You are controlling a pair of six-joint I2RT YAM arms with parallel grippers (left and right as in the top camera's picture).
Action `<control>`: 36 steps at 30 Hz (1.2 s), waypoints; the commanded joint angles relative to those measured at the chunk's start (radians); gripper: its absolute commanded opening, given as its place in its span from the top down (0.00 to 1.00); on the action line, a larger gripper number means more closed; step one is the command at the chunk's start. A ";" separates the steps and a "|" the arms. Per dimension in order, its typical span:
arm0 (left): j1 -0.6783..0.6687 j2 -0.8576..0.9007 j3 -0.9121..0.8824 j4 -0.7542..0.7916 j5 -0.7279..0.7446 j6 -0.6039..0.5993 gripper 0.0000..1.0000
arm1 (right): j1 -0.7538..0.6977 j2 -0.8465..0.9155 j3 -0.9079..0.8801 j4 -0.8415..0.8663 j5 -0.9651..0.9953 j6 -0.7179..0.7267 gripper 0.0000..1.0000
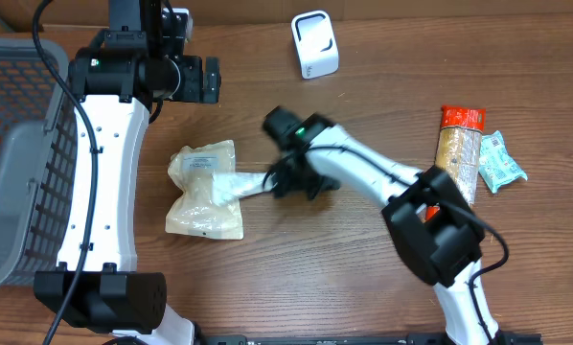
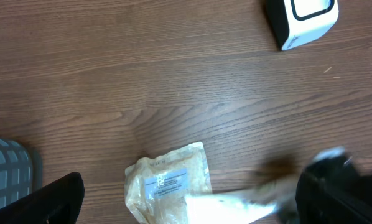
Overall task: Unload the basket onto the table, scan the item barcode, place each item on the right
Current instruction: 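Lift the white tube and raise it toward the scanner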
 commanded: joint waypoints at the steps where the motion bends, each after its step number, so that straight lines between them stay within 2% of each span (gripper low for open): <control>1: -0.006 -0.014 0.012 0.001 -0.006 0.019 0.01 | -0.104 0.017 0.006 0.014 0.082 -0.010 0.07; 4: -0.006 -0.014 0.012 0.001 -0.006 0.019 0.00 | -0.180 0.015 0.025 0.033 -0.006 -0.010 0.07; 9: -0.006 -0.014 0.012 0.001 -0.006 0.019 0.00 | -0.260 0.006 0.060 0.051 -0.283 -0.019 0.05; 13: -0.006 -0.014 0.012 0.001 -0.006 0.019 0.01 | -0.267 -0.003 0.060 0.109 -0.585 -0.142 0.03; 15: -0.006 -0.014 0.012 0.001 -0.006 0.019 0.01 | -0.259 -0.003 0.058 0.130 -0.656 -0.209 0.00; 18: -0.006 -0.014 0.012 0.001 -0.006 0.019 0.00 | -0.237 -0.002 0.037 0.146 -0.654 -0.295 0.00; 22: -0.006 -0.014 0.012 0.001 -0.006 0.019 0.00 | -0.208 0.009 -0.019 0.182 -0.598 -0.319 0.00; 34: -0.006 -0.014 0.012 0.001 -0.006 0.019 0.00 | -0.139 0.034 -0.188 0.413 -0.616 -0.290 0.01; 36: -0.006 -0.014 0.012 0.001 -0.006 0.019 0.00 | -0.128 0.034 -0.228 0.486 -0.600 -0.234 0.06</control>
